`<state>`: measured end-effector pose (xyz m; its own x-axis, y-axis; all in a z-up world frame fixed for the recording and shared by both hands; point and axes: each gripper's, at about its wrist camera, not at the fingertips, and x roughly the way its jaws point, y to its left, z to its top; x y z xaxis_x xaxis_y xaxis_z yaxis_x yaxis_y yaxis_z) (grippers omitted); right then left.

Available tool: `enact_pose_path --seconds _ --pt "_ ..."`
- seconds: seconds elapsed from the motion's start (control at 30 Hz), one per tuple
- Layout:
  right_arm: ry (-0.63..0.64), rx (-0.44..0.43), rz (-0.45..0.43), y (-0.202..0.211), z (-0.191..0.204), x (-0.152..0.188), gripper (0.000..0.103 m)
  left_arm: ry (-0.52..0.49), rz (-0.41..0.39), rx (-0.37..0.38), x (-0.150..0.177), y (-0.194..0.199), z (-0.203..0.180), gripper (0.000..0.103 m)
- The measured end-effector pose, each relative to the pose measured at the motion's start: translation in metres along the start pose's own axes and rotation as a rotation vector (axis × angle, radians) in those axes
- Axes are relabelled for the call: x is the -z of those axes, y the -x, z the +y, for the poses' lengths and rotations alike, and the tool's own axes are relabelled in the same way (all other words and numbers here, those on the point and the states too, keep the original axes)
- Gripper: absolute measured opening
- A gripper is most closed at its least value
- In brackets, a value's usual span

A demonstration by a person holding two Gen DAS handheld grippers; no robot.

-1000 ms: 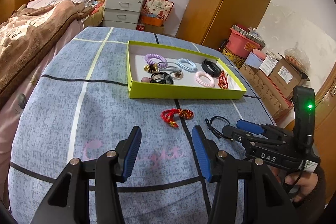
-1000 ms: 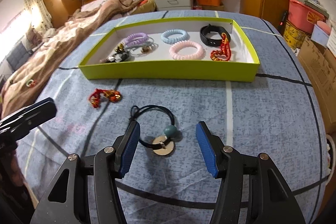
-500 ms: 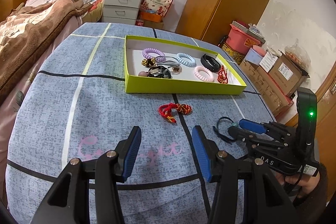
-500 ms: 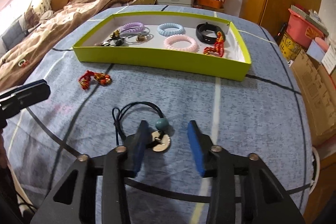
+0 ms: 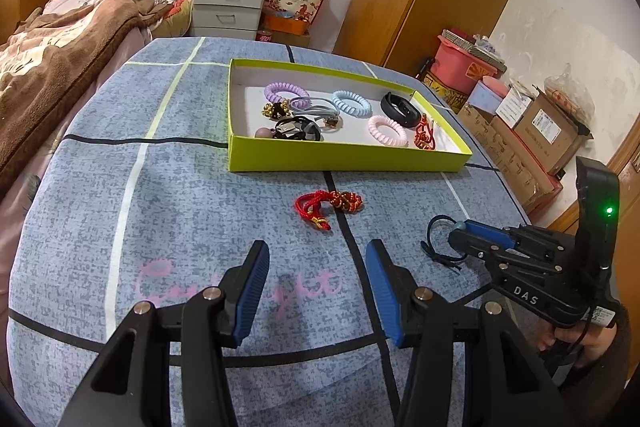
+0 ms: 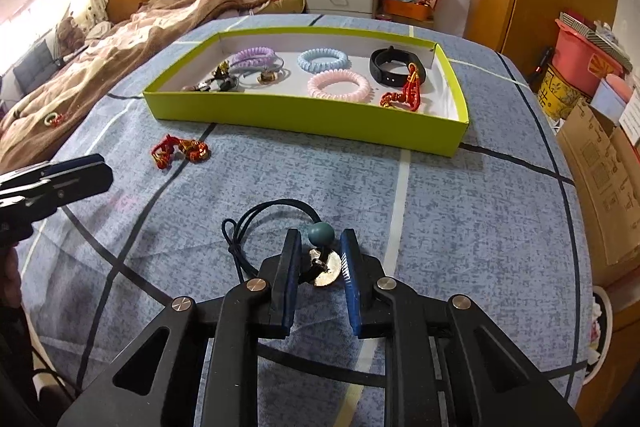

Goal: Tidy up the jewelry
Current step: 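Close the right tool on the teal-bead elastic while the left tool grasps the red knot charm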

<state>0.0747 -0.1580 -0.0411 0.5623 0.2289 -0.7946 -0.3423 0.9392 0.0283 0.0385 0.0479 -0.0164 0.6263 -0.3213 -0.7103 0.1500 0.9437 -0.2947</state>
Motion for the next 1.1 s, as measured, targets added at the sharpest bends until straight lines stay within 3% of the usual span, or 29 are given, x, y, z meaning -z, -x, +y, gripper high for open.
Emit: enact_pose_path --seconds 0.5,0.87,1.1 --pt "-0.102 -0.065 -0.092 0.016 -0.025 -0.008 0.021 -0.065 0.038 -0.014 -0.018 -0.025 -0.01 0.052" --pt "-0.133 -0.082 -0.119 0.018 -0.037 -0.014 0.021 -0.167 0.057 -0.106 -0.032 -0.048 -0.029 0.052" --pt "-0.141 -0.102 -0.118 0.015 -0.04 -0.016 0.021 -0.171 0.091 -0.091 -0.033 -0.061 -0.031 0.052"
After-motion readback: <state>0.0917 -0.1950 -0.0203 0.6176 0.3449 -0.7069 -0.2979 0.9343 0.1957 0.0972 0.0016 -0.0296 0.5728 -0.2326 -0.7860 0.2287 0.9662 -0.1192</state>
